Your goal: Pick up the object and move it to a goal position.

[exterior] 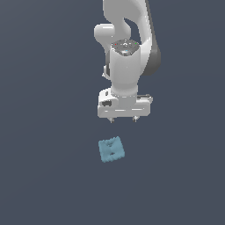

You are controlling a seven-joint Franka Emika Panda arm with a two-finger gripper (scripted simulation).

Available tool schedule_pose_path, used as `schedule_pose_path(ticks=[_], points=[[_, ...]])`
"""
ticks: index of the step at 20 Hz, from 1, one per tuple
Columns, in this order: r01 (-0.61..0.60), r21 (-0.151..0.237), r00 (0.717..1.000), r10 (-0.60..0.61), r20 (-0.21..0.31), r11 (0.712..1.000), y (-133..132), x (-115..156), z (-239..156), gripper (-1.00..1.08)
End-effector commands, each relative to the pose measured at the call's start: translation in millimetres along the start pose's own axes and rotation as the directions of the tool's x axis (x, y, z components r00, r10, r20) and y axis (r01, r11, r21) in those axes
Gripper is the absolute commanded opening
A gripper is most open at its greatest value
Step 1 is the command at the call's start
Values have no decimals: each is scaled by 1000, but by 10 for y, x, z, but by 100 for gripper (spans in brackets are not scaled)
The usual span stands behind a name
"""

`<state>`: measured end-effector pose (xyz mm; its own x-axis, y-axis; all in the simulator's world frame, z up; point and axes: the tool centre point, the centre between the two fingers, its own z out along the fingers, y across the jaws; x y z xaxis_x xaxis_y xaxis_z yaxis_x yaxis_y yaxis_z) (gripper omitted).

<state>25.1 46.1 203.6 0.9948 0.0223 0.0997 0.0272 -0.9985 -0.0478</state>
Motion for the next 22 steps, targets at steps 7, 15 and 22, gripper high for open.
schedule_pose_path(ticks=[7, 15, 22], points=[[-80, 0, 997, 80, 7, 997, 35, 38, 70, 100], [-246, -4, 969, 246, 20, 969, 110, 115, 219, 100], [-437, -17, 899, 437, 33, 900, 202, 201, 405, 100]])
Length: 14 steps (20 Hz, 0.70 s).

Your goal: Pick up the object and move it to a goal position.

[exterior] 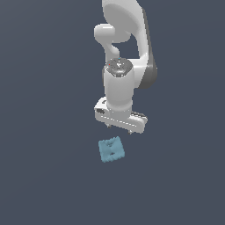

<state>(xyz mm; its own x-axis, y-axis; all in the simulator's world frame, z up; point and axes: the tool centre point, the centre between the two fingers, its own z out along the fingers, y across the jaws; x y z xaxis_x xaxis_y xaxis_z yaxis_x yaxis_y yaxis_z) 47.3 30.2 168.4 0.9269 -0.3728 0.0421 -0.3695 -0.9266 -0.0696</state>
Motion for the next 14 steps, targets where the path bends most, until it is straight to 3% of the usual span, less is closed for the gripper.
schedule_pose_path(ticks=[1, 7, 14], points=[[-75, -4, 997, 75, 5, 997, 18, 43, 68, 100], [-248, -17, 969, 248, 11, 969, 63, 140, 230, 100], [-437, -35, 899, 437, 11, 899, 117, 245, 421, 100]])
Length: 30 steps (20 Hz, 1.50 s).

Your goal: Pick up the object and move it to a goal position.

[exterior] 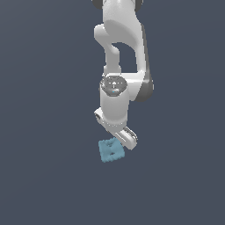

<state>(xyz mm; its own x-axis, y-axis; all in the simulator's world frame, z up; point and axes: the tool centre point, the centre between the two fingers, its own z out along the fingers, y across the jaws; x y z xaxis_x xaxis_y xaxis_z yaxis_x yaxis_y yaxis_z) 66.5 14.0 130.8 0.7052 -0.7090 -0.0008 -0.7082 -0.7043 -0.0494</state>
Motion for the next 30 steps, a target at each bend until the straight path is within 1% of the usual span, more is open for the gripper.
schedule_pose_path(ticks=[1, 6, 11, 16, 20, 23, 26, 30], points=[[-73, -6, 997, 73, 0, 997, 1, 43, 68, 100], [-214, -19, 977, 214, -2, 977, 5, 122, 204, 100], [-340, -30, 940, 340, -9, 940, 10, 192, 330, 100], [-428, -37, 904, 428, -17, 903, 15, 241, 423, 100], [-474, -40, 881, 473, -22, 880, 17, 267, 472, 100], [-494, -42, 869, 494, -24, 868, 18, 278, 495, 100], [-503, -42, 864, 503, -26, 863, 18, 283, 505, 100], [-500, -42, 866, 499, -25, 865, 19, 280, 520, 100]])
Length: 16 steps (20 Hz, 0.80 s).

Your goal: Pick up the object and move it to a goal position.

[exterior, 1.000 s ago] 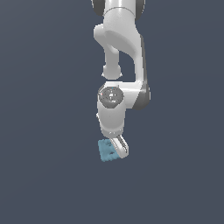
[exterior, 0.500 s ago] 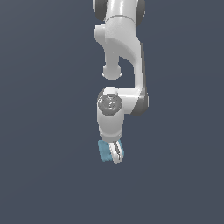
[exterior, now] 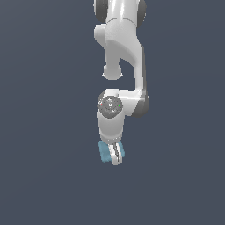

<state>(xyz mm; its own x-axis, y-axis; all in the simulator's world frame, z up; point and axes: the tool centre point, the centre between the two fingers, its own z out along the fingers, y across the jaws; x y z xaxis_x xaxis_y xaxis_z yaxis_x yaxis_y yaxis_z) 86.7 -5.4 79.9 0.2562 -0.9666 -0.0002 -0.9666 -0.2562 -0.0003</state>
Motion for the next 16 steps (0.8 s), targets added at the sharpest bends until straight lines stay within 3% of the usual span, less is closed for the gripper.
schedule_pose_path(ticks=[1, 10, 16], points=[[0, 0, 1000, 0, 0, 1000, 1, -2, 31, 100], [-5, 0, 1000, 5, 0, 1000, 14, 1, 447, 100], [-5, 0, 1000, 5, 0, 1000, 0, 4, 498, 100]])
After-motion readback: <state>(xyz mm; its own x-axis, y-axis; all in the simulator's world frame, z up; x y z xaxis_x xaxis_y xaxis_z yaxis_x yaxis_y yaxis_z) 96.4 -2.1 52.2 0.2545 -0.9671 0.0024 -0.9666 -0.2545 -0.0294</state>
